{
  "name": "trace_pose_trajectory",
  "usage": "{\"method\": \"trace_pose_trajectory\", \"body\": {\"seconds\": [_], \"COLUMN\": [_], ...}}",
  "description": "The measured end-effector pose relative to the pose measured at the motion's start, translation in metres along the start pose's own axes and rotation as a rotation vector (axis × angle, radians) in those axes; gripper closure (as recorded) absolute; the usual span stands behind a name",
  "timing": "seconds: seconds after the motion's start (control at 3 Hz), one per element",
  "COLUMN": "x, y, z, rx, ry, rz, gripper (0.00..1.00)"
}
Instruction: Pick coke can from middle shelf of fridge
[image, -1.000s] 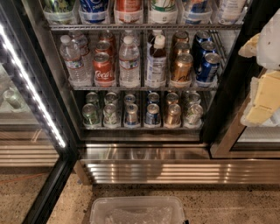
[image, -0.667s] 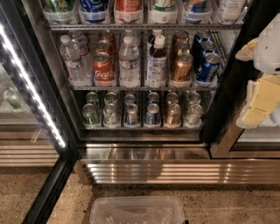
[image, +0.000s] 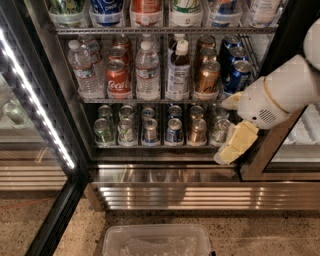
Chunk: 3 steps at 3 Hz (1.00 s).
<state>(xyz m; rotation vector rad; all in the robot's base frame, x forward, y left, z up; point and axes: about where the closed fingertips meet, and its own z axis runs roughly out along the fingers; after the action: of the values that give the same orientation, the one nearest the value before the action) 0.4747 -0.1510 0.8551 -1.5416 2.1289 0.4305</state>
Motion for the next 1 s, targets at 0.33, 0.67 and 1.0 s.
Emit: {"method": "trace_pose_trajectory", "body": {"seconds": [0.33, 0.67, 1.0], "x": [-0.046, -0.108, -0.169], "y": [-0.006, -0.011, -0.008], "z": [0.052, 0.079, 0.090], "rx": [-0.077, -0.125, -0.164], "ry": [-0.168, -0.287, -0.374], "rz": [-0.019, -0.089, -0.169], "gripper": [0.00, 0.00, 0.00]}}
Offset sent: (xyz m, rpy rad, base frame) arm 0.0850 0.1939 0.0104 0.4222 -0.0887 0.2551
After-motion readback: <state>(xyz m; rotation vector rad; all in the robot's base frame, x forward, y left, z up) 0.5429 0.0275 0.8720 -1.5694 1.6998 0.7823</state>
